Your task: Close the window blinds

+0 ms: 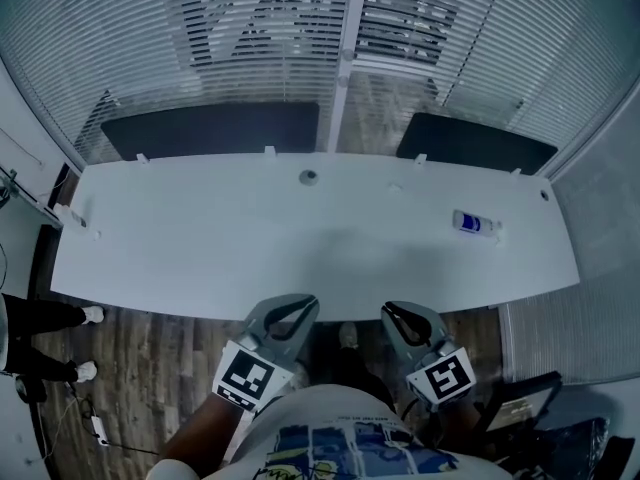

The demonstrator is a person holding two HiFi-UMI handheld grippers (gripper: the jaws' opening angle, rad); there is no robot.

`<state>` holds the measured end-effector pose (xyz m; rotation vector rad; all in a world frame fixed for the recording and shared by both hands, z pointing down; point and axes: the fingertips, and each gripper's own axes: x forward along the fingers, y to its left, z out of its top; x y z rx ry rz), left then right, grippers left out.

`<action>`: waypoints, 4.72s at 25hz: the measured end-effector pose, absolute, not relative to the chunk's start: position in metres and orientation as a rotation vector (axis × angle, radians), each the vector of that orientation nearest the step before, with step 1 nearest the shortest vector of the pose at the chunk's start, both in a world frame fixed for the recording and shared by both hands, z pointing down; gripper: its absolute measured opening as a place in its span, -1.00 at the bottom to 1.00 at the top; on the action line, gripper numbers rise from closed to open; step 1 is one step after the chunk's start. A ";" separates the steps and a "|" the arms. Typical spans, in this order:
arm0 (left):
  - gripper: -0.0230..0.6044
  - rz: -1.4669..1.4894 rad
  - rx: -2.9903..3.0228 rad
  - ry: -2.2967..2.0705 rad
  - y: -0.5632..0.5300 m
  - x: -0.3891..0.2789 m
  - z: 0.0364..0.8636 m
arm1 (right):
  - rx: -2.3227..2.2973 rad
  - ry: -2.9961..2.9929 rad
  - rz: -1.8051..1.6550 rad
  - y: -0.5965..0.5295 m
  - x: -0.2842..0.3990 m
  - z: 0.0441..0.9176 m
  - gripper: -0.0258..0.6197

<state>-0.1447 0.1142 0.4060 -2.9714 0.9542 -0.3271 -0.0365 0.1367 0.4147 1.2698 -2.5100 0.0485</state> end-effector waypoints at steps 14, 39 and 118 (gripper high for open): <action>-0.88 -0.341 -2.954 1.035 0.031 -0.084 0.394 | 1.200 -2.556 0.044 0.052 0.022 0.406 -0.88; -0.88 -0.431 -2.829 1.198 -0.108 -0.035 0.392 | 1.130 -2.578 0.054 -0.053 0.094 0.420 -0.88; -0.51 -0.829 -1.995 1.257 -0.448 -0.004 0.333 | 1.370 -2.386 0.268 -0.096 0.145 0.461 -0.88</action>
